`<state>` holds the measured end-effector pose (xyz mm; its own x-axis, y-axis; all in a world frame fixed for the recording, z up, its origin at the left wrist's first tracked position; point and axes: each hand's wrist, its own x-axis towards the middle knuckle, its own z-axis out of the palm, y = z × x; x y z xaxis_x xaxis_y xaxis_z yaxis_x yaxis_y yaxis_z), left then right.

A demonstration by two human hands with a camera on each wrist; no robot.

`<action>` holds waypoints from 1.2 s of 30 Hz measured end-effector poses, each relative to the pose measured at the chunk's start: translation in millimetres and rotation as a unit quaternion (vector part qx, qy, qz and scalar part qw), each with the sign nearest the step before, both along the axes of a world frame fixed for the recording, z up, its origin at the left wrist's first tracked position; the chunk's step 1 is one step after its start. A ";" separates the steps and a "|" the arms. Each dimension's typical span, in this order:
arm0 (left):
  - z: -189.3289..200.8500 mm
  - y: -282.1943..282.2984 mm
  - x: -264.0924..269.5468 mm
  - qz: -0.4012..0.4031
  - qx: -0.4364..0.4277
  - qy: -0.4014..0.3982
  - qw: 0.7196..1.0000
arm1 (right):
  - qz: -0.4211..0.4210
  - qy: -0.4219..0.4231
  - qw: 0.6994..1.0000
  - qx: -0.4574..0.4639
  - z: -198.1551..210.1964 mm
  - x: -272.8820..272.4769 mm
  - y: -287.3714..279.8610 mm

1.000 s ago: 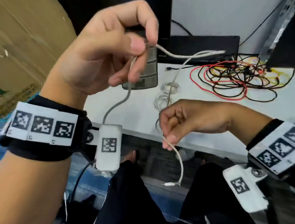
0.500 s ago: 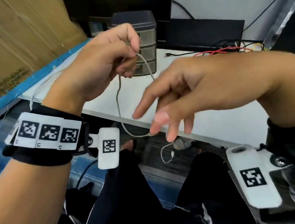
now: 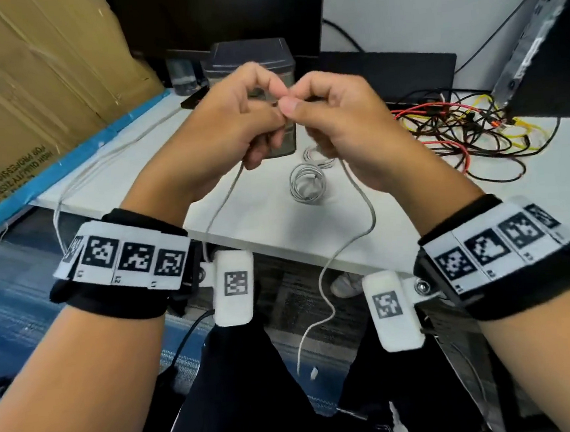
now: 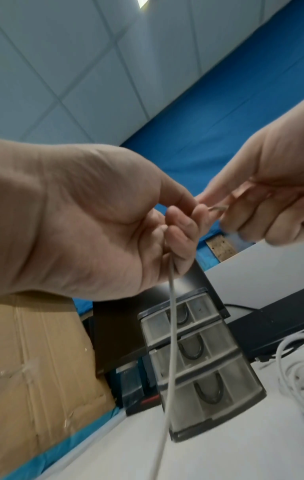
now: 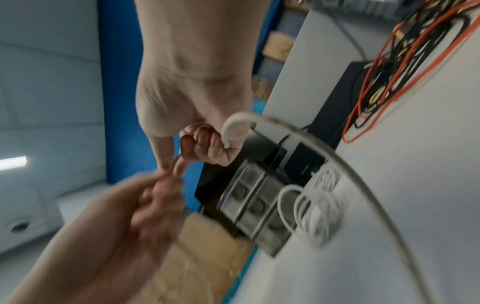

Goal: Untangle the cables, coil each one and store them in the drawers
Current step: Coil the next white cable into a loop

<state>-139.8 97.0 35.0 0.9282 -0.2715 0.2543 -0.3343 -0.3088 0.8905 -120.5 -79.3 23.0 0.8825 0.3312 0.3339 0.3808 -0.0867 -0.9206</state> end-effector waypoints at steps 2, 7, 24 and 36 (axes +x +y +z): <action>-7.5 8.4 0.2 -0.001 0.021 0.029 0.999 | -0.067 -0.029 0.997 -0.004 2.1 9.2 -13.1; -21.0 14.1 0.4 0.013 -0.040 0.061 0.997 | -0.171 -0.051 0.980 -0.087 -2.4 21.6 -27.6; -1.1 15.8 -15.1 -0.115 -0.308 0.098 0.939 | -0.108 -0.119 0.979 -0.128 -7.1 5.5 -40.5; -21.9 -22.5 8.2 0.117 -0.216 0.018 0.969 | 0.176 -0.068 0.927 -0.324 -2.5 -25.2 -5.2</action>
